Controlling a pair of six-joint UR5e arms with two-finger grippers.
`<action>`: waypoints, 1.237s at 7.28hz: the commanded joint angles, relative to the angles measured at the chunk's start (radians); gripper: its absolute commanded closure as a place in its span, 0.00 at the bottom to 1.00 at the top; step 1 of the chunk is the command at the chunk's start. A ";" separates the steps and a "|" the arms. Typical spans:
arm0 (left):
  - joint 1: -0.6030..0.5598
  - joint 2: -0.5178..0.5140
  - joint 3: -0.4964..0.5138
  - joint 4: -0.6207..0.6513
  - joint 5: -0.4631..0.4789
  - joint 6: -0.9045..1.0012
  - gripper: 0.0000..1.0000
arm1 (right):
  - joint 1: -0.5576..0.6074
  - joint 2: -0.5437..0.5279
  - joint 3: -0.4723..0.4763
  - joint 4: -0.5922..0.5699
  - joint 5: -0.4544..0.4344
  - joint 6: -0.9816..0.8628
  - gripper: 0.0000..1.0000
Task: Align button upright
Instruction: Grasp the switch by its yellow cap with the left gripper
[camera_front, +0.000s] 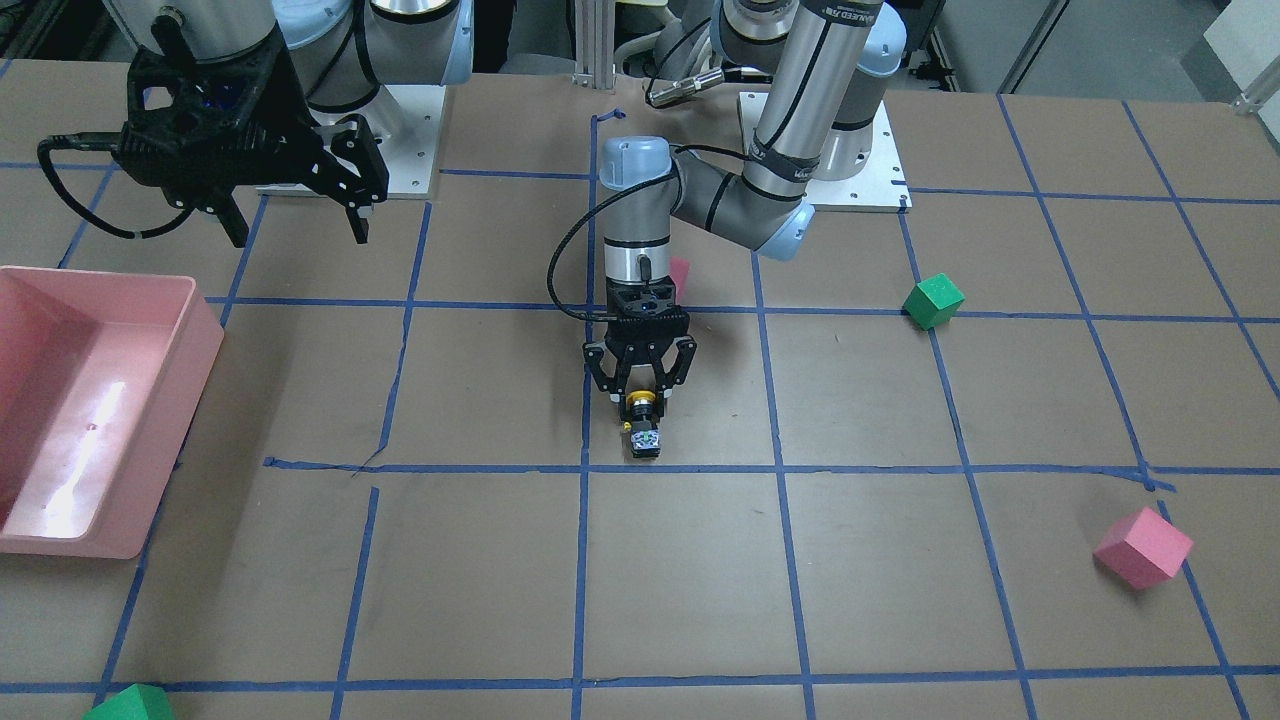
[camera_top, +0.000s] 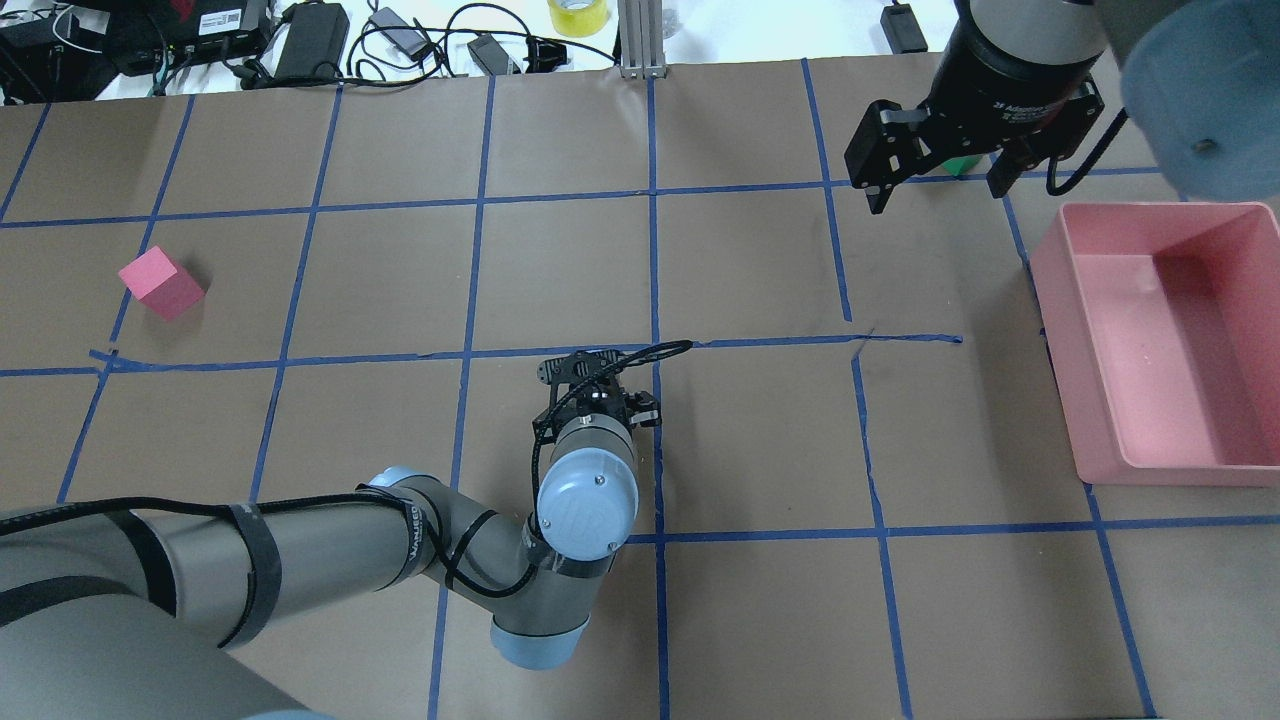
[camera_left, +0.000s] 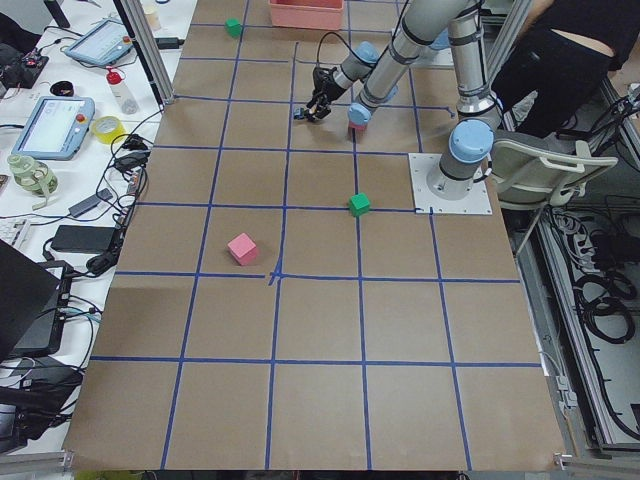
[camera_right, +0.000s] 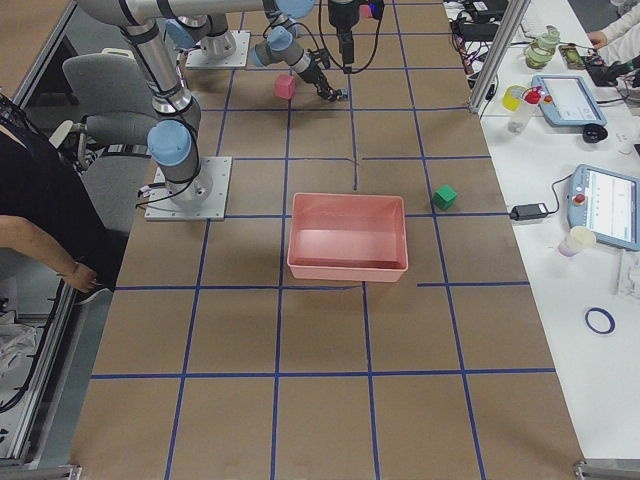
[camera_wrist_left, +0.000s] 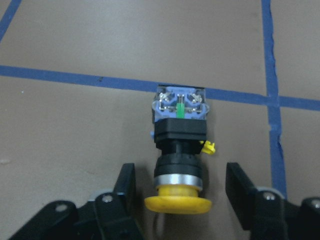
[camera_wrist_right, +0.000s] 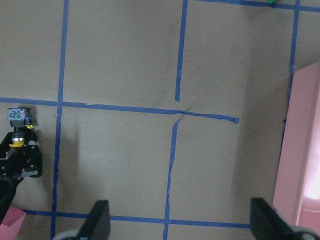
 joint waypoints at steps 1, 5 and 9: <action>0.000 0.020 0.012 -0.004 0.001 0.032 0.74 | 0.000 0.000 0.000 0.001 -0.002 -0.002 0.00; 0.092 0.126 0.204 -0.437 -0.101 -0.088 0.75 | 0.000 0.000 0.000 0.001 -0.002 -0.005 0.00; 0.187 0.158 0.553 -1.299 -0.550 -0.401 0.88 | 0.000 0.000 0.000 0.001 -0.002 -0.008 0.00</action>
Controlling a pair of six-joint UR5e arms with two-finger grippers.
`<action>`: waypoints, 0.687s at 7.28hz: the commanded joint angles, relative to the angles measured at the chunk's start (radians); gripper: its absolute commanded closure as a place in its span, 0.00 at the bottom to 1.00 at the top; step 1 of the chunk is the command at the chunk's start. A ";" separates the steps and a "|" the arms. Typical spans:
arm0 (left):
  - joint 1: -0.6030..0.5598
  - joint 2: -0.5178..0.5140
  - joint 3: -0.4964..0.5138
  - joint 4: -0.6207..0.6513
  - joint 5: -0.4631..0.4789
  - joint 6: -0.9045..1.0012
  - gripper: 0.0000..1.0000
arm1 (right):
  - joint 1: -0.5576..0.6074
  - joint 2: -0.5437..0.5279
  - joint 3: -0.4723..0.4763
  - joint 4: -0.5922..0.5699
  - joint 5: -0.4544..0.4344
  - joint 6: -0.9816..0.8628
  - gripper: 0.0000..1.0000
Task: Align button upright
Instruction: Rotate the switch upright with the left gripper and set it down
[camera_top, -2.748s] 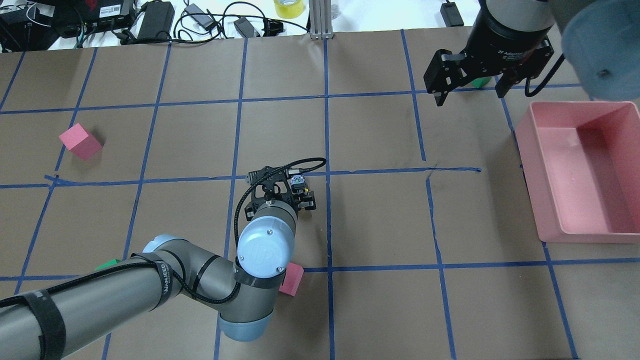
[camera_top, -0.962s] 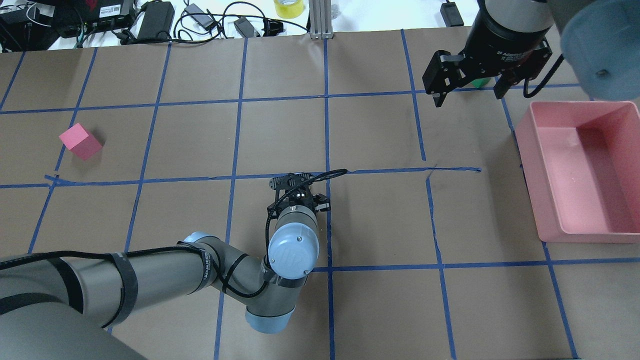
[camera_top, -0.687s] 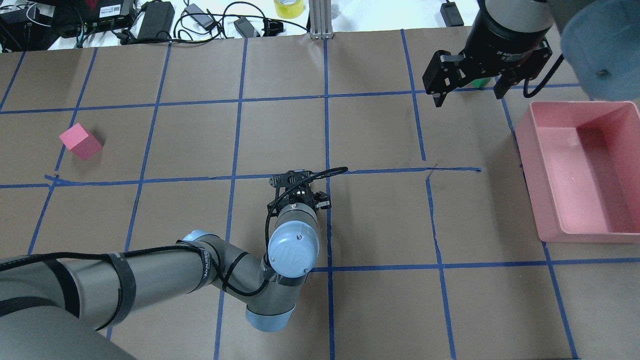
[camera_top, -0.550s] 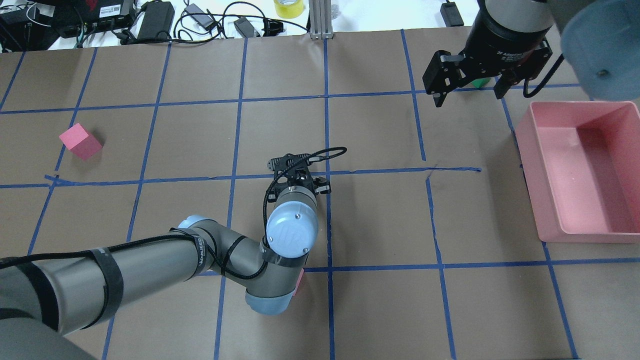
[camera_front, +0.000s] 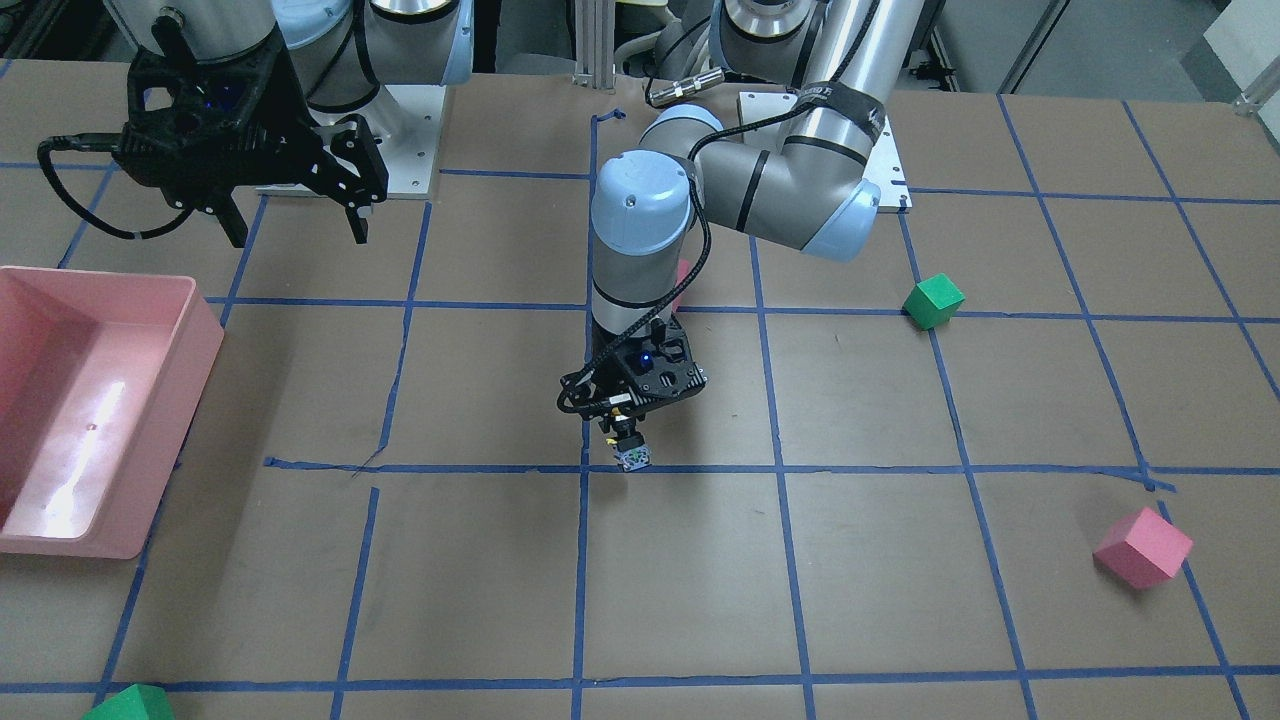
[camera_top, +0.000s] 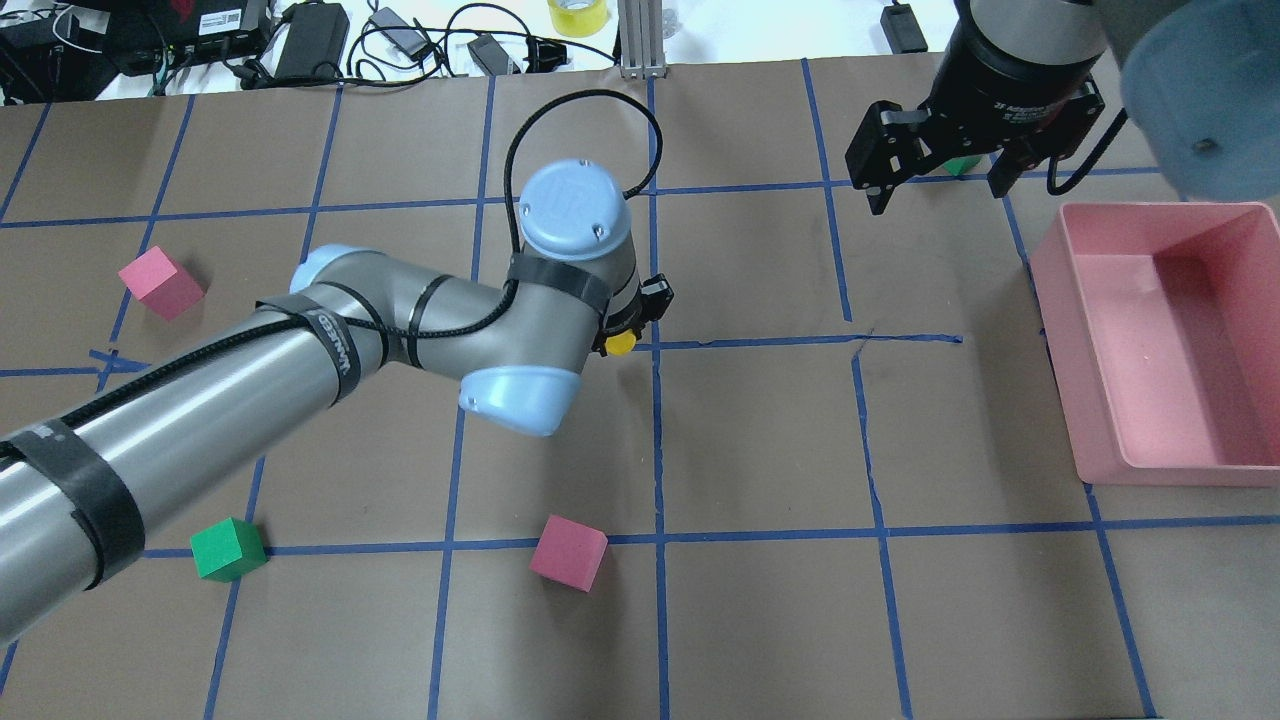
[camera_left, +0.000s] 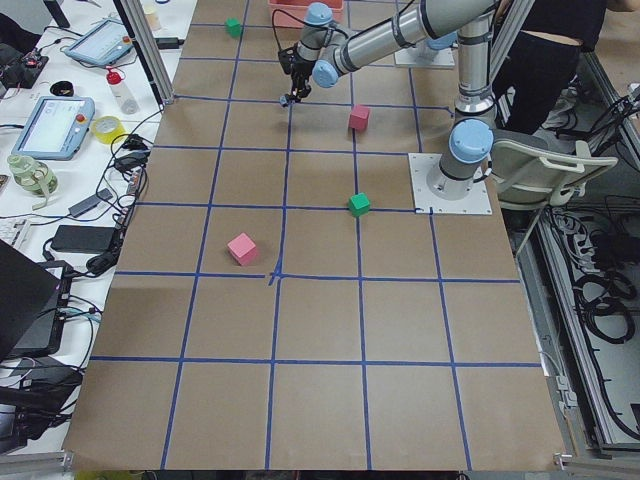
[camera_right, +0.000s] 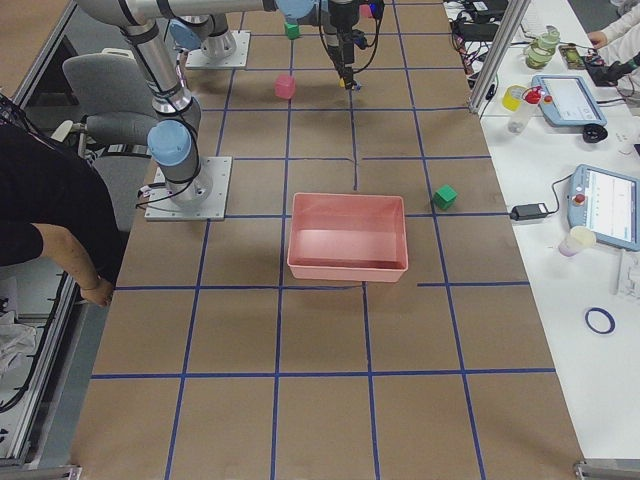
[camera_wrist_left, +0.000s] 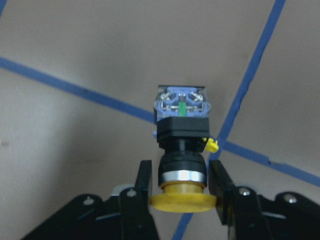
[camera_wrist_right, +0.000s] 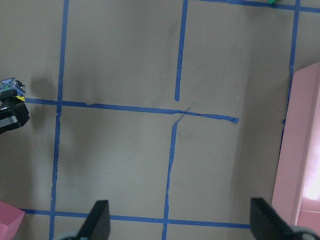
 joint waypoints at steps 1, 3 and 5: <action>0.133 -0.015 0.070 -0.271 -0.420 -0.224 0.96 | 0.000 0.000 0.000 0.000 -0.001 -0.001 0.00; 0.163 -0.050 0.070 -0.296 -0.532 -0.321 0.96 | 0.000 0.000 0.000 0.000 0.002 -0.001 0.00; 0.183 -0.115 0.081 -0.280 -0.605 -0.320 0.95 | 0.000 0.002 0.000 0.000 0.002 -0.001 0.00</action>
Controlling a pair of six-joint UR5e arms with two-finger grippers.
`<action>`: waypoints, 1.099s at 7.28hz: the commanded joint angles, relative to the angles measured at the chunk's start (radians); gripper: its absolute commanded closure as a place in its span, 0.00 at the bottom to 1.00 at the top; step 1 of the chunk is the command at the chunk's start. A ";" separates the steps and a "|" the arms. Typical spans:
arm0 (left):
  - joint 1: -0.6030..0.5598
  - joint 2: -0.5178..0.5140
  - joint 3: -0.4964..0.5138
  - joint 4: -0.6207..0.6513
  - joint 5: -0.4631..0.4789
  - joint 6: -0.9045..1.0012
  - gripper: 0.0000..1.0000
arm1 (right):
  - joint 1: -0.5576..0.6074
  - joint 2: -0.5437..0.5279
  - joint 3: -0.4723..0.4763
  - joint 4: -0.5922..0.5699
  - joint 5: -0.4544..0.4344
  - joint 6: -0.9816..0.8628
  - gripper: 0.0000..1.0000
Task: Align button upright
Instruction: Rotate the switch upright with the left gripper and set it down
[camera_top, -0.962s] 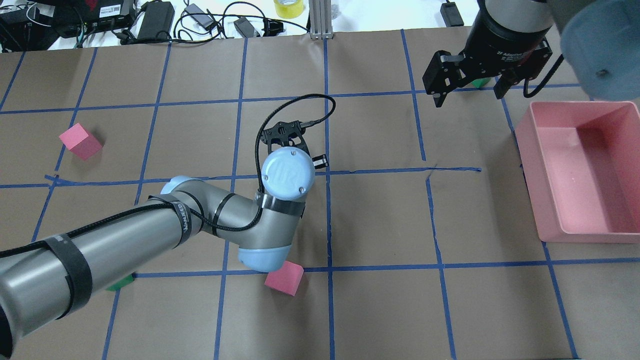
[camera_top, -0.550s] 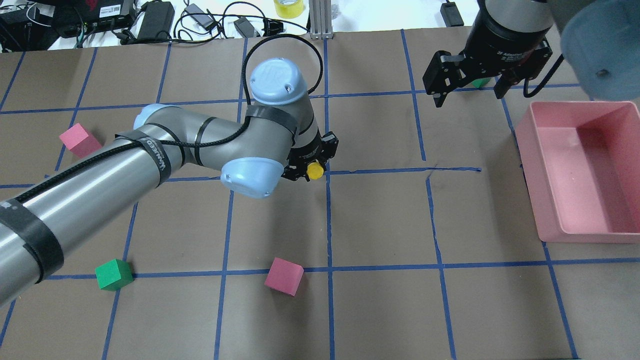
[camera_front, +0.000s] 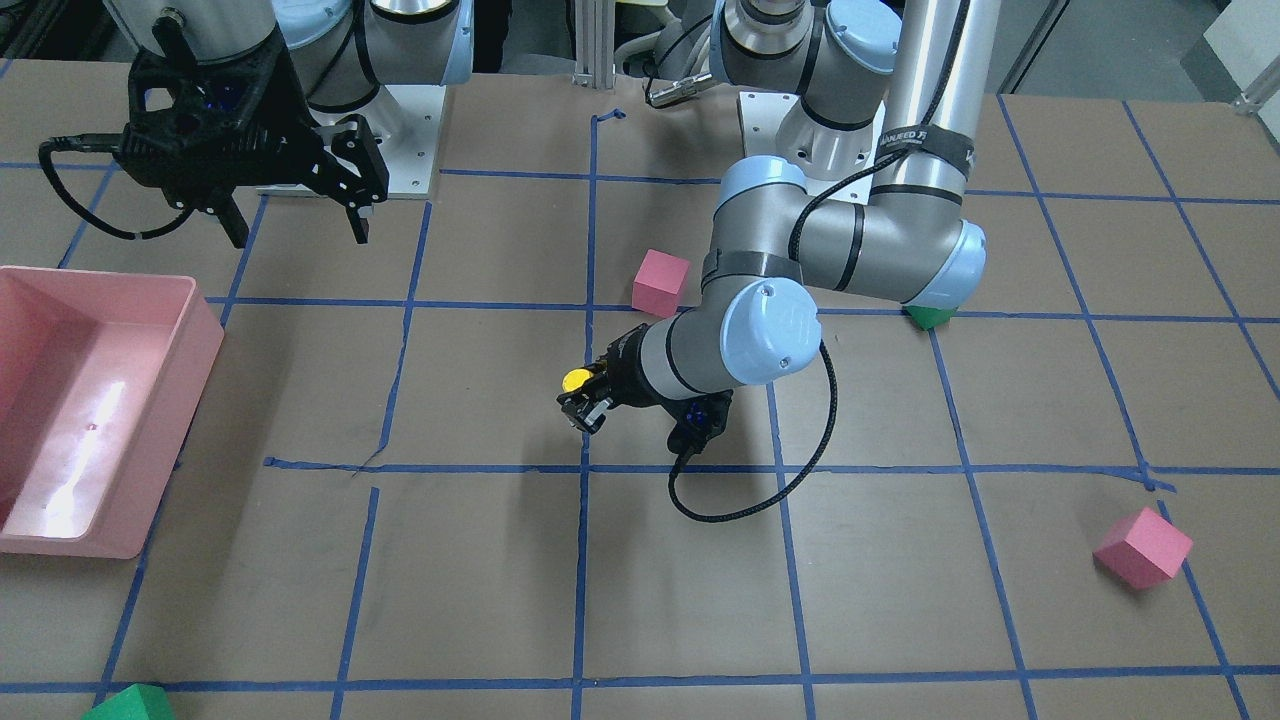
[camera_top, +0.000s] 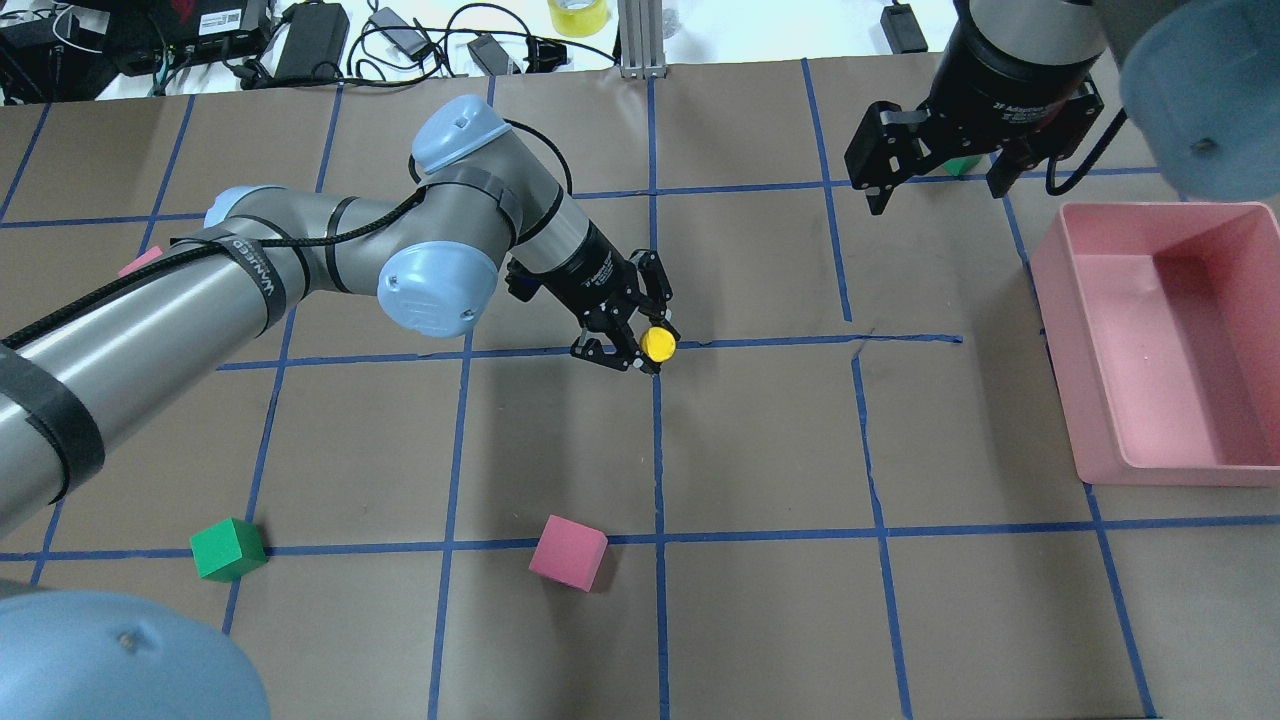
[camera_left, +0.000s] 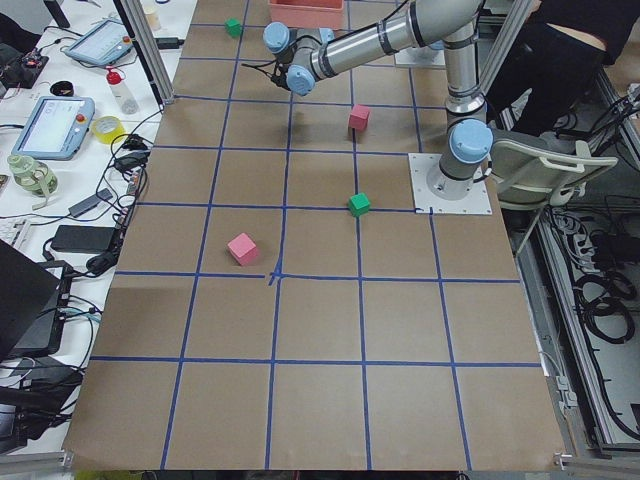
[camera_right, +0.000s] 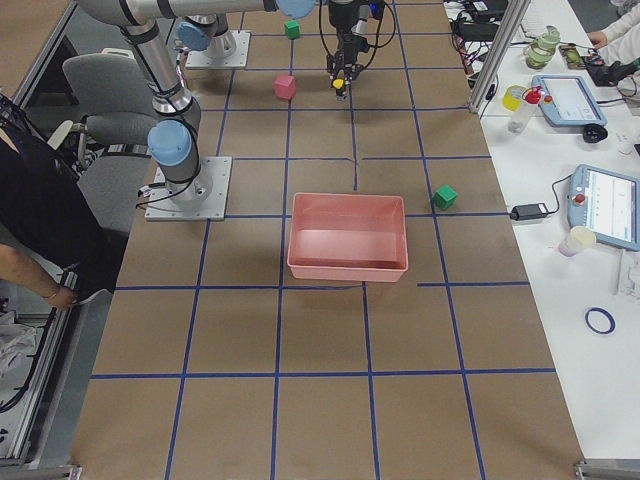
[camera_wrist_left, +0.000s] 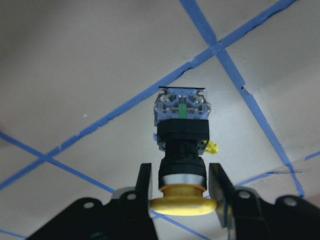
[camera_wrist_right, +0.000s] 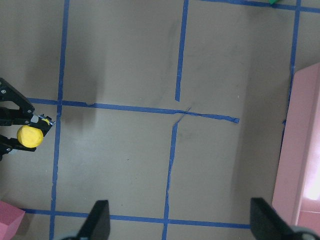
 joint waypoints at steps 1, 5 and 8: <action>0.049 -0.066 0.028 0.009 -0.094 0.002 0.94 | 0.000 -0.001 0.000 0.000 0.000 -0.002 0.00; 0.077 -0.130 0.039 0.018 -0.161 0.028 0.53 | 0.000 0.001 0.000 0.002 0.002 -0.002 0.00; 0.077 -0.120 0.041 0.024 -0.135 0.031 0.00 | 0.000 0.001 0.000 0.002 0.002 -0.002 0.00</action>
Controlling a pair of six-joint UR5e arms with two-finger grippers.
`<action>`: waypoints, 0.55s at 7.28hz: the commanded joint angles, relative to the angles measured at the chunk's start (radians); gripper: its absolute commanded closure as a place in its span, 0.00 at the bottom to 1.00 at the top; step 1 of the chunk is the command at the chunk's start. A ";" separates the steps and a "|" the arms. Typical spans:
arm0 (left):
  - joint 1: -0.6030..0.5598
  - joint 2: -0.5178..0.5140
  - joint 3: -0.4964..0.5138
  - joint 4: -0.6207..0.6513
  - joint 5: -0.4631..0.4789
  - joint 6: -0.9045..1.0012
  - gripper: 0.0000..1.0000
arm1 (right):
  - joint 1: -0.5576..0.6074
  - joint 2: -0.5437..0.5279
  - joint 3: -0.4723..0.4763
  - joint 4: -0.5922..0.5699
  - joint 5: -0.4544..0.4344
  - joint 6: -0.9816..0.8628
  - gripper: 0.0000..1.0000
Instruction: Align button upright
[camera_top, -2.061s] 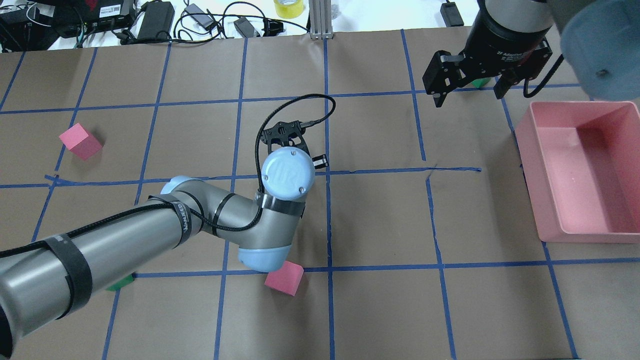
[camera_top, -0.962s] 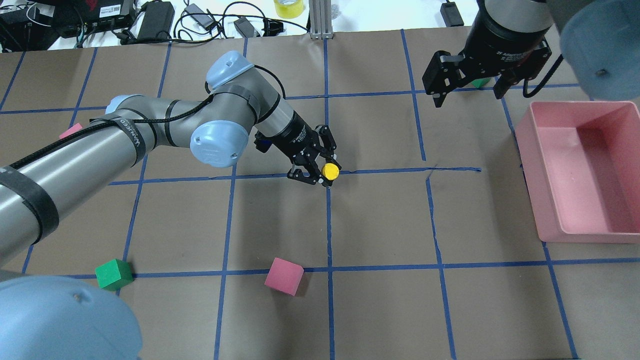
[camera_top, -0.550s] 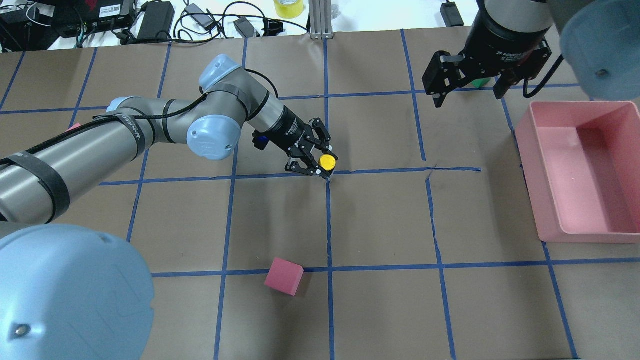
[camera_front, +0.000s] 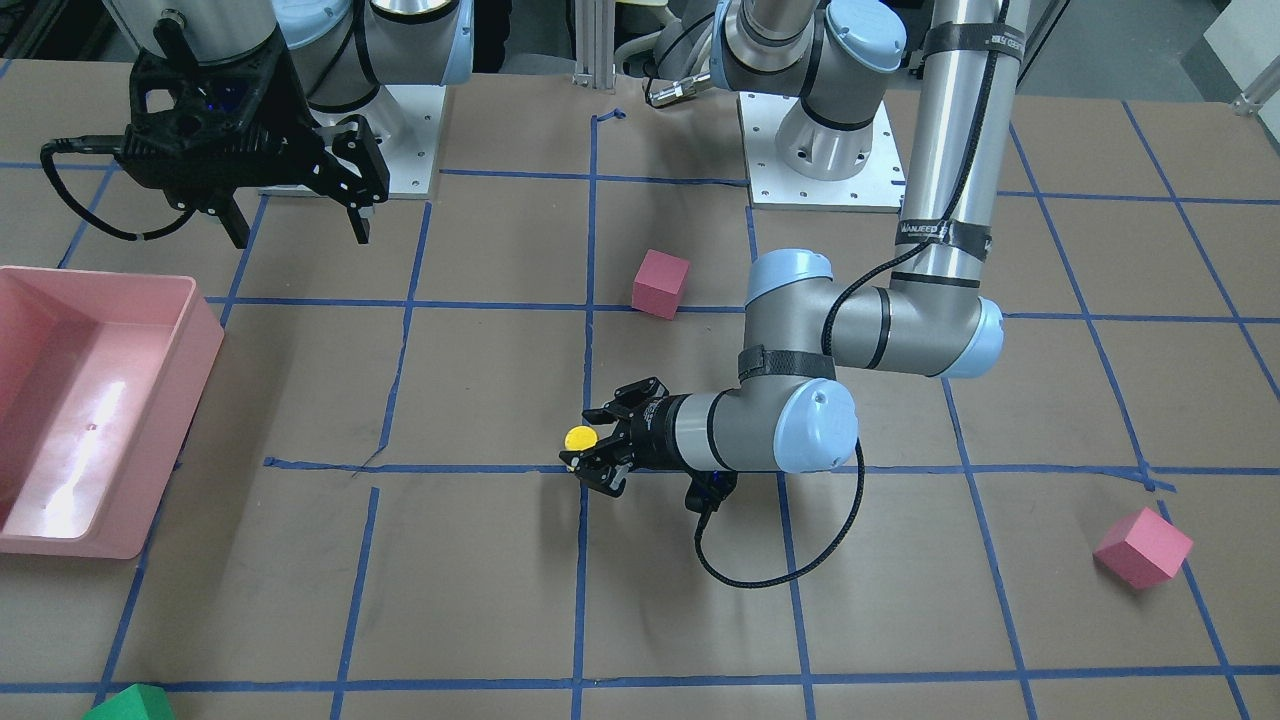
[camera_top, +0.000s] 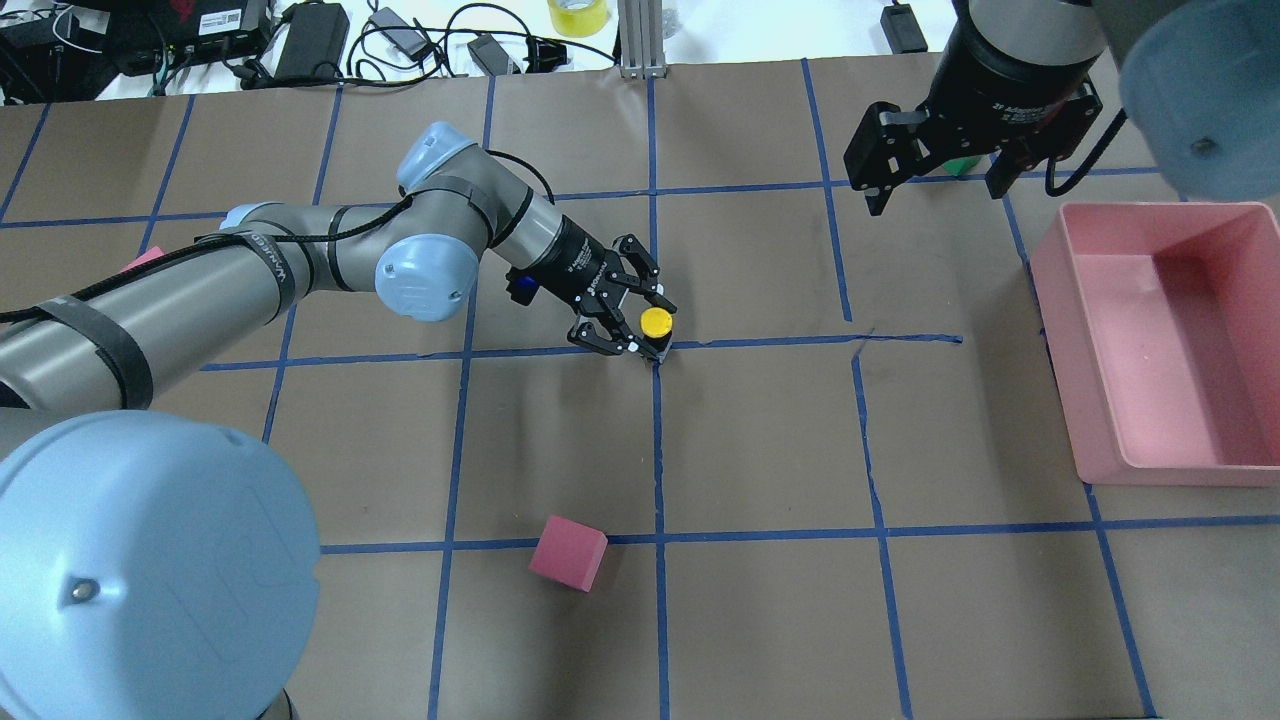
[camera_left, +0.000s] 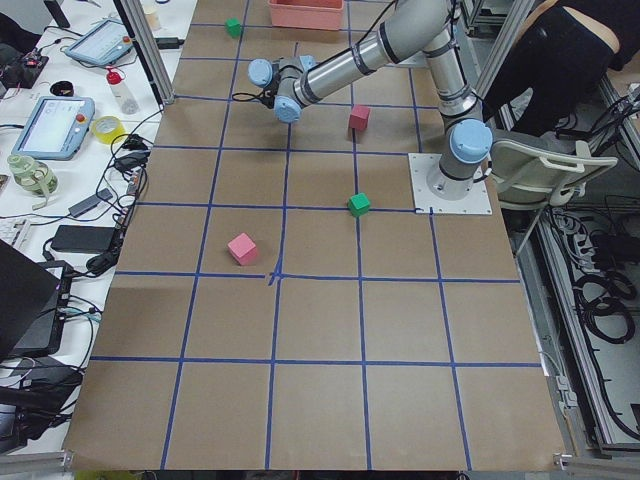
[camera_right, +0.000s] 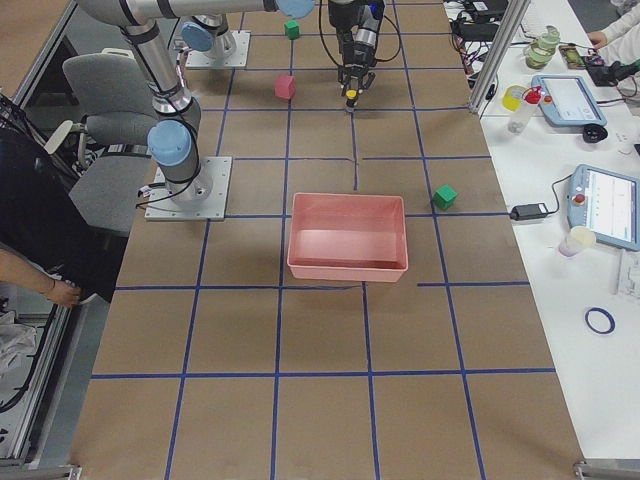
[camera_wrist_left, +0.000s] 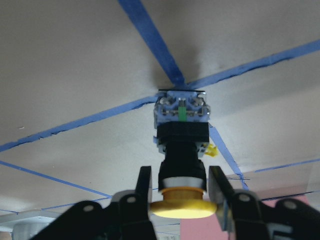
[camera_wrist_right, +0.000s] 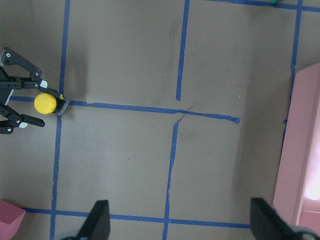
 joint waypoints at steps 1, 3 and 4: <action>0.000 0.043 0.023 0.020 0.098 0.004 0.02 | 0.000 0.000 0.000 0.000 0.002 0.000 0.00; -0.027 0.144 0.104 -0.021 0.246 0.004 0.05 | 0.000 0.000 0.000 0.000 0.001 0.000 0.00; -0.030 0.206 0.122 -0.096 0.259 0.030 0.14 | 0.000 0.000 0.000 0.000 0.001 0.000 0.00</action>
